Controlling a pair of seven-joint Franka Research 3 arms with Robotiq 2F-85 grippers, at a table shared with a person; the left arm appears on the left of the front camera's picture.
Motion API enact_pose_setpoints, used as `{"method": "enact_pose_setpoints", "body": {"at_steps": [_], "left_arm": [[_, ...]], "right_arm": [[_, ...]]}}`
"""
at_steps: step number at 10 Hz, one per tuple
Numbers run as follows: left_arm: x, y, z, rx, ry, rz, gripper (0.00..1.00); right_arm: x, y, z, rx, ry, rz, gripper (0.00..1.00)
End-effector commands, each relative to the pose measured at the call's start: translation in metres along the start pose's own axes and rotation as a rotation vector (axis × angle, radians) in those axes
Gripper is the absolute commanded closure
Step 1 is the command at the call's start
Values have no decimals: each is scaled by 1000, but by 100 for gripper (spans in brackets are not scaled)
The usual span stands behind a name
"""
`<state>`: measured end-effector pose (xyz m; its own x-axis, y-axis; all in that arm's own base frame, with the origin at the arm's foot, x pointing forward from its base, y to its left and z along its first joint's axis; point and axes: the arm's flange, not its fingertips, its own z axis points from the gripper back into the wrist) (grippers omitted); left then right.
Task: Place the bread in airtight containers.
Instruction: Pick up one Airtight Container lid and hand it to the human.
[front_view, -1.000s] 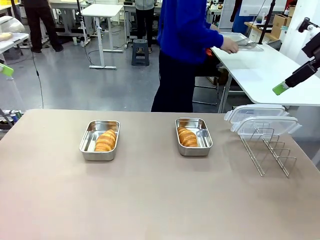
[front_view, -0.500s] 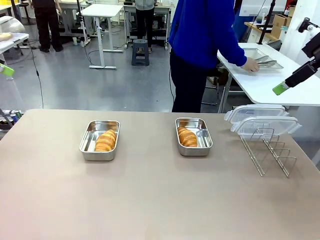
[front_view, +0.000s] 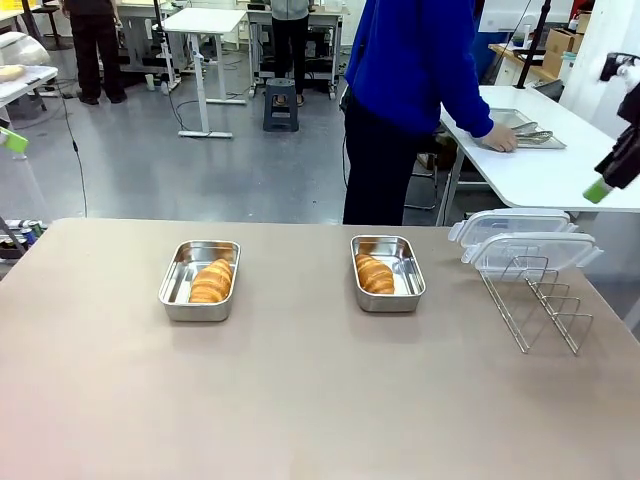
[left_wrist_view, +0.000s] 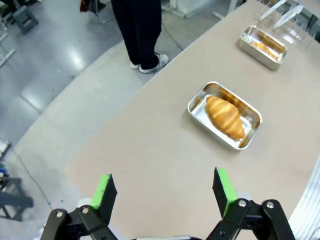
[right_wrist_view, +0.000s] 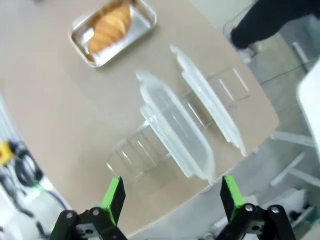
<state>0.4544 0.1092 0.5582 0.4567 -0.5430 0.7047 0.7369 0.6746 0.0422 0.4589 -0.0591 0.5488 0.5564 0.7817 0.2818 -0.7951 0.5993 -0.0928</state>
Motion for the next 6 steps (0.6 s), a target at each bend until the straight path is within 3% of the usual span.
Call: {"method": "enact_pose_setpoints", "body": {"at_steps": [1,4,6], "left_arm": [[0,0,1,0,15,-14,0],[0,0,1,0,15,-14,0],[0,0,1,0,15,-14,0]], "right_arm": [[-3,17,-14,-78,27,302,0],[-13,51,-38,-31,11,566,0],[-20,62,-53,6,-24,585,0]]}}
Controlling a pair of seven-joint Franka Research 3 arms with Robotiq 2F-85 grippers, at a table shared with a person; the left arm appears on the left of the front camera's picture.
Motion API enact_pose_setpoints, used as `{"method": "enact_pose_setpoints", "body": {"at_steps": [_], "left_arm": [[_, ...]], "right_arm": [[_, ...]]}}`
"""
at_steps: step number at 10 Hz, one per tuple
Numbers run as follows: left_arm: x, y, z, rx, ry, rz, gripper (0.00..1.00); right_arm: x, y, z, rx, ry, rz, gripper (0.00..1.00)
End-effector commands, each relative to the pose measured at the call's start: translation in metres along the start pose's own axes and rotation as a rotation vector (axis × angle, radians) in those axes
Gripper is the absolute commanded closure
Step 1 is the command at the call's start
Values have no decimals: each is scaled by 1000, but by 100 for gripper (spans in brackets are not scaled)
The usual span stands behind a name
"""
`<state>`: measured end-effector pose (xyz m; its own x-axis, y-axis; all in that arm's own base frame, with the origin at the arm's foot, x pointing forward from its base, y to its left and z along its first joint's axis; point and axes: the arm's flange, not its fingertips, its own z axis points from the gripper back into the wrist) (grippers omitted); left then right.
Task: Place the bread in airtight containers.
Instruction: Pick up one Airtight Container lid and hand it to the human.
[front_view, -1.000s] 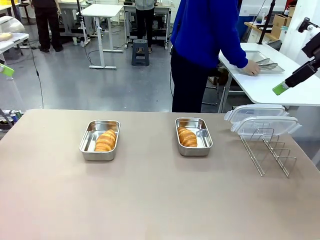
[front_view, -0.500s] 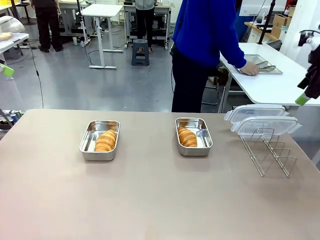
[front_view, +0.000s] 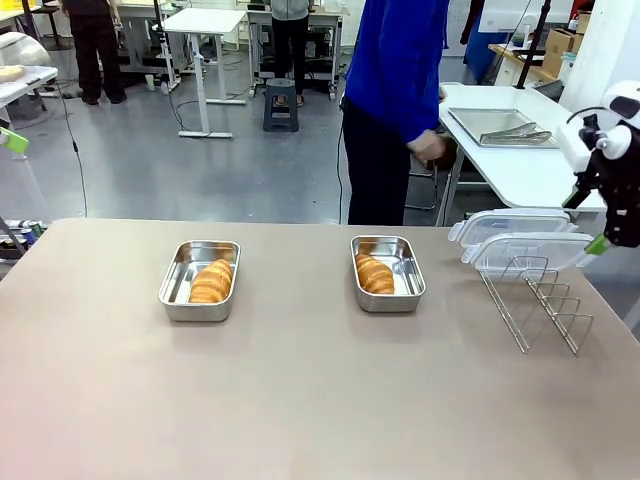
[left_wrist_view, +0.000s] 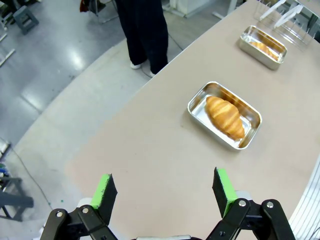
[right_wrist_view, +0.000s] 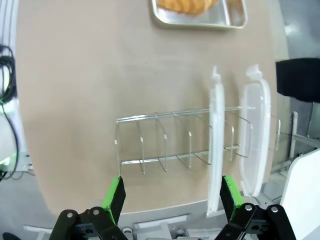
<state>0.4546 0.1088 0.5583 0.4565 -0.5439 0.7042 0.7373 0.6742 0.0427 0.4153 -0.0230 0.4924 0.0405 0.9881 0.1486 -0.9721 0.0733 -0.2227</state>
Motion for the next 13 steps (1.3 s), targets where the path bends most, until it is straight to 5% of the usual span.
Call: {"method": "enact_pose_setpoints", "body": {"at_steps": [1,3,4,13], "left_arm": [[0,1,1,0,14,-13,0],[0,1,1,0,14,-13,0],[0,1,1,0,14,-13,0],[0,1,1,0,14,-13,0]], "right_arm": [[-7,2,-14,-6,-64,-29,0],[-10,-14,-25,-46,-111,-119,0],[-5,5,-15,5,-30,-34,0],[-18,-38,-45,-35,-55,12,0]]}}
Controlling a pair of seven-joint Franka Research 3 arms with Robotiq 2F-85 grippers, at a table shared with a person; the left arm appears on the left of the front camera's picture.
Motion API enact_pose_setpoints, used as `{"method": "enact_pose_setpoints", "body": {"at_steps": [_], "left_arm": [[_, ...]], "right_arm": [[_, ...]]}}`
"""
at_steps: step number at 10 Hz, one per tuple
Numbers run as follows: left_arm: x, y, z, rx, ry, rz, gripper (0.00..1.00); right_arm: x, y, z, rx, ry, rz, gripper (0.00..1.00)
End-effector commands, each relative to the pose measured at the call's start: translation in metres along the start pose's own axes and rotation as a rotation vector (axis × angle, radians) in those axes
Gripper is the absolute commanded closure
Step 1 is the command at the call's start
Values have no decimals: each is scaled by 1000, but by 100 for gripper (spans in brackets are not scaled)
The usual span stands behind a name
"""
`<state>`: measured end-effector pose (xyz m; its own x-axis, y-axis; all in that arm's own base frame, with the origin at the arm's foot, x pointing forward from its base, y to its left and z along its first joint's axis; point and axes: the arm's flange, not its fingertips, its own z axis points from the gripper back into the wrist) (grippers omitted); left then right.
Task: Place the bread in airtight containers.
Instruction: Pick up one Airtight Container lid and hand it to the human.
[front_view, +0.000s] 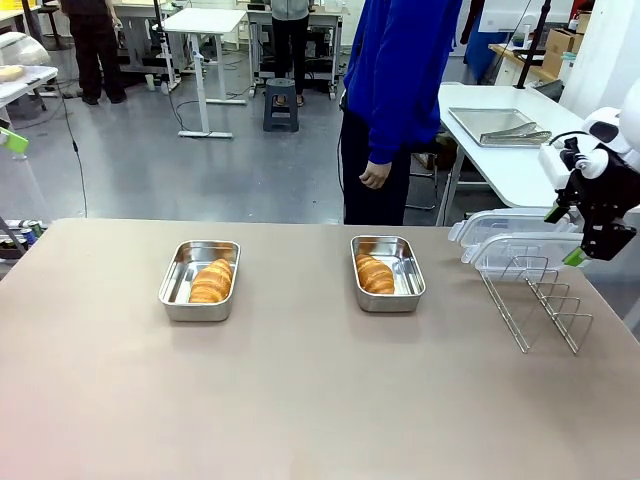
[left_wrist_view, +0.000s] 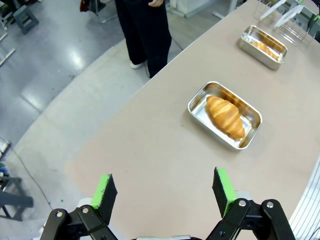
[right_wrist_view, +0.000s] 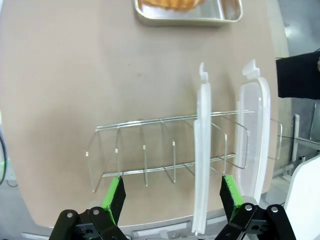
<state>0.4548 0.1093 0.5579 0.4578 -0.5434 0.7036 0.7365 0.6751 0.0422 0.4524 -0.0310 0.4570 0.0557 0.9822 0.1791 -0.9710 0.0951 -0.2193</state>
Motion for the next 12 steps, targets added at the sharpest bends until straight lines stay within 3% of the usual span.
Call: {"method": "enact_pose_setpoints", "body": {"at_steps": [1,8,9,10,11,12], "left_arm": [[0,0,1,-1,13,-14,0],[0,0,1,-1,13,-14,0],[0,0,1,-1,13,-14,0],[0,0,1,-1,13,-14,0],[0,0,1,-1,13,-14,0],[0,0,1,-1,13,-14,0]], "right_arm": [[-9,-15,-7,-38,-20,35,0],[-16,-40,-44,2,38,58,0],[-16,-40,-43,-3,35,51,60],[-15,-40,-40,-17,42,49,60],[-16,-40,-38,-24,50,45,100],[-16,-41,-38,-26,56,37,65]]}}
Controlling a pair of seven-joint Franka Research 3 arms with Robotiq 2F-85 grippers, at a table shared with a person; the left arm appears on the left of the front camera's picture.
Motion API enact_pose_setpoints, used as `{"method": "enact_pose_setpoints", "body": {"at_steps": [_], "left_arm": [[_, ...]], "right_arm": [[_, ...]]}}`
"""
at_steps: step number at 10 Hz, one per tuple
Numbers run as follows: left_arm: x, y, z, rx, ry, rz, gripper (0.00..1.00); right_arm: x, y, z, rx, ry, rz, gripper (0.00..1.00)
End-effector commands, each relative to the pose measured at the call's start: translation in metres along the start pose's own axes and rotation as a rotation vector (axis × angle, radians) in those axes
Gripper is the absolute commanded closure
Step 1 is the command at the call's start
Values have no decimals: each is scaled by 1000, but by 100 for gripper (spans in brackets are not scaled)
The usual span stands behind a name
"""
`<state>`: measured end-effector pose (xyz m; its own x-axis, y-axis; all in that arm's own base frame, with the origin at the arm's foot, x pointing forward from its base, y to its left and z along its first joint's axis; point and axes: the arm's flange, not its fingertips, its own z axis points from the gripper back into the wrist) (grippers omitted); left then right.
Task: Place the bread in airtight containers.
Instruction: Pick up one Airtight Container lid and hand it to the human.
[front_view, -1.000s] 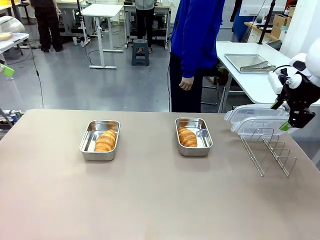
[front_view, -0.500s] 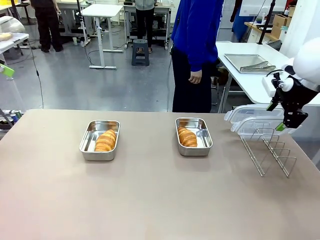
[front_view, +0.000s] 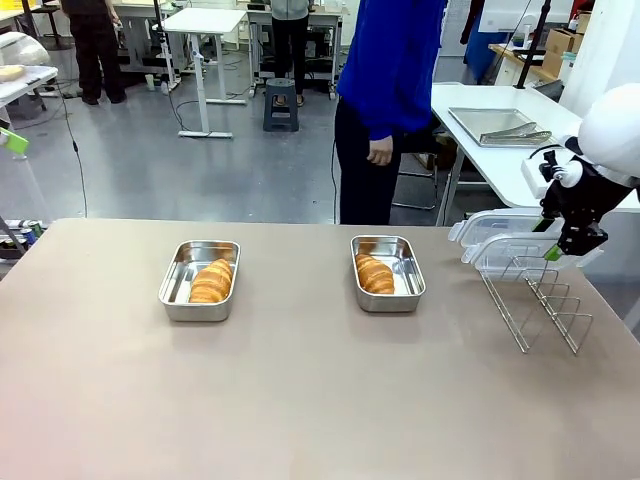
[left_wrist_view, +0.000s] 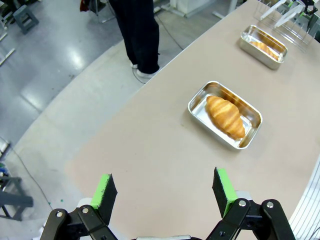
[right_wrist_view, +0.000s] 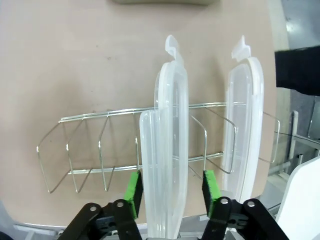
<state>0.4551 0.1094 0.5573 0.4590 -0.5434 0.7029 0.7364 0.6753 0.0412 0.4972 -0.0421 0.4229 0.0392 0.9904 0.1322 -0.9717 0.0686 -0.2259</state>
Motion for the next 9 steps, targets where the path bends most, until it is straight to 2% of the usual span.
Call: {"method": "enact_pose_setpoints", "body": {"at_steps": [1,5,9], "left_arm": [[1,0,2,0,12,-15,0],[1,0,2,0,12,-15,0],[1,0,2,0,12,-15,0]], "right_arm": [[-1,-3,4,-23,25,8,100],[3,1,10,-25,64,23,100],[4,9,18,-57,51,51,100]]}}
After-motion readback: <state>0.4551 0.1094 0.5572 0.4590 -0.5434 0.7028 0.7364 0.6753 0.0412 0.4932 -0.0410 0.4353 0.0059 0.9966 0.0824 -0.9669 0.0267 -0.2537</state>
